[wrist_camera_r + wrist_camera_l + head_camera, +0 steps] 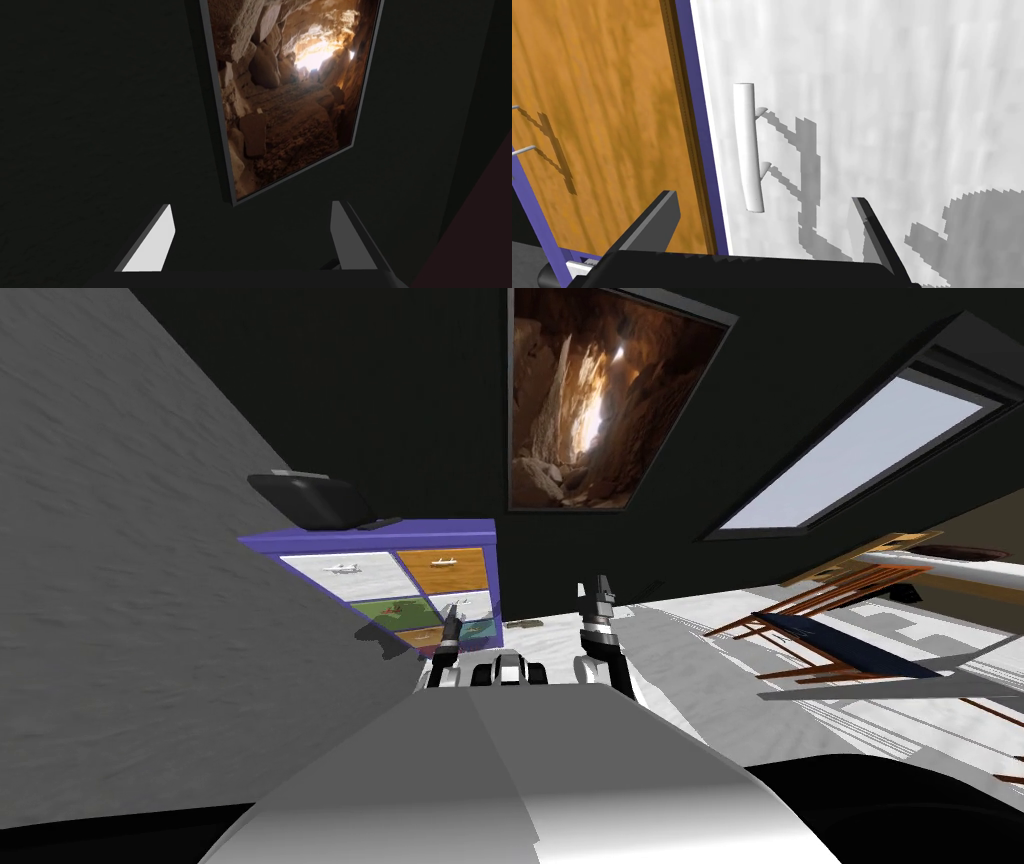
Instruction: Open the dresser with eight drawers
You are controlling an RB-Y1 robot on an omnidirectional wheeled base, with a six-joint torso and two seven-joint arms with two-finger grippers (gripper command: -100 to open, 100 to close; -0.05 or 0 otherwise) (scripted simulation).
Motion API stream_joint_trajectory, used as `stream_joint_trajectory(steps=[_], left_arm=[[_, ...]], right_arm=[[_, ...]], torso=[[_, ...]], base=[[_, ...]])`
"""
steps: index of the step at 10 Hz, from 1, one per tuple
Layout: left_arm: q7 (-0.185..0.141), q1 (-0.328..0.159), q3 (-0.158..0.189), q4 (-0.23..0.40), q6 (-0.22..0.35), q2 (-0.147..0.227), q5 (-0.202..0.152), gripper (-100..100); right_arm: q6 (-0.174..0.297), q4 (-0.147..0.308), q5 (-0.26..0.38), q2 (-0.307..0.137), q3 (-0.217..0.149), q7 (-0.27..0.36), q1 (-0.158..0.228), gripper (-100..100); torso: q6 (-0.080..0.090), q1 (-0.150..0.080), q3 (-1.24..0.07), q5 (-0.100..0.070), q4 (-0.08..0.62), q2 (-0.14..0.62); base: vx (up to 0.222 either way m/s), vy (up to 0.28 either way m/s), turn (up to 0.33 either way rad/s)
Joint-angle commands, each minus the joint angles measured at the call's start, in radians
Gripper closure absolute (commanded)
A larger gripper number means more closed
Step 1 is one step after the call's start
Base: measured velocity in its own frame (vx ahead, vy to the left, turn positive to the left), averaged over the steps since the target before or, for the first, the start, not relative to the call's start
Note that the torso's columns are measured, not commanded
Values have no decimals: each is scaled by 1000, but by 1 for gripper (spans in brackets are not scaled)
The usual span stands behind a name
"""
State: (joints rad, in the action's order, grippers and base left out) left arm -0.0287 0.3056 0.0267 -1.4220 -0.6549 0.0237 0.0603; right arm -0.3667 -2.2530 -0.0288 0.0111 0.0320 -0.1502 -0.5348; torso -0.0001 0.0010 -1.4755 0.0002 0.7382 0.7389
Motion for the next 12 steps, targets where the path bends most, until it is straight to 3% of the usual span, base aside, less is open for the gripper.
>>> stream_joint_trajectory(steps=[1, 3, 4, 5, 11, 12], left_arm=[[1, -5, 1, 15, -6, -24, -1, -100], [0, -13, 4, -15, 31, -25, 0, -100], [1, -11, 2, -9, 21, -27, 0, -100], [1, -7, 1, 13, -2, -27, -1, 100], [-4, 17, -10, -47, 32, -26, 5, 100], [-5, 17, -10, -48, 34, 7, 5, -100]], right_arm=[[0, 0, 0, 0, 0, 0, 0, 0], [0, 0, 0, 0, 0, 0, 0, 0], [0, 0, 0, 0, 0, 0, 0, 0], [0, 0, 0, 0, 0, 0, 0, 0], [0, 0, 0, 0, 0, 0, 1, 0], [0, 0, 0, 0, 0, 0, 0, 0]], torso=[[0, 1, 0, 0, 0, 1], [0, 1, 0, 0, 0, 0], [0, 0, -1, 0, 0, -2], [0, -1, 0, 0, 0, 0], [0, -1, 1, 0, 0, 1], [0, 0, -3, 0, -1, -6]], base=[[20, -14, 0], [47, -2, -6], [24, 0, -1], [-24, 4, 8], [-132, -21, 9], [-21, -5, -3]])
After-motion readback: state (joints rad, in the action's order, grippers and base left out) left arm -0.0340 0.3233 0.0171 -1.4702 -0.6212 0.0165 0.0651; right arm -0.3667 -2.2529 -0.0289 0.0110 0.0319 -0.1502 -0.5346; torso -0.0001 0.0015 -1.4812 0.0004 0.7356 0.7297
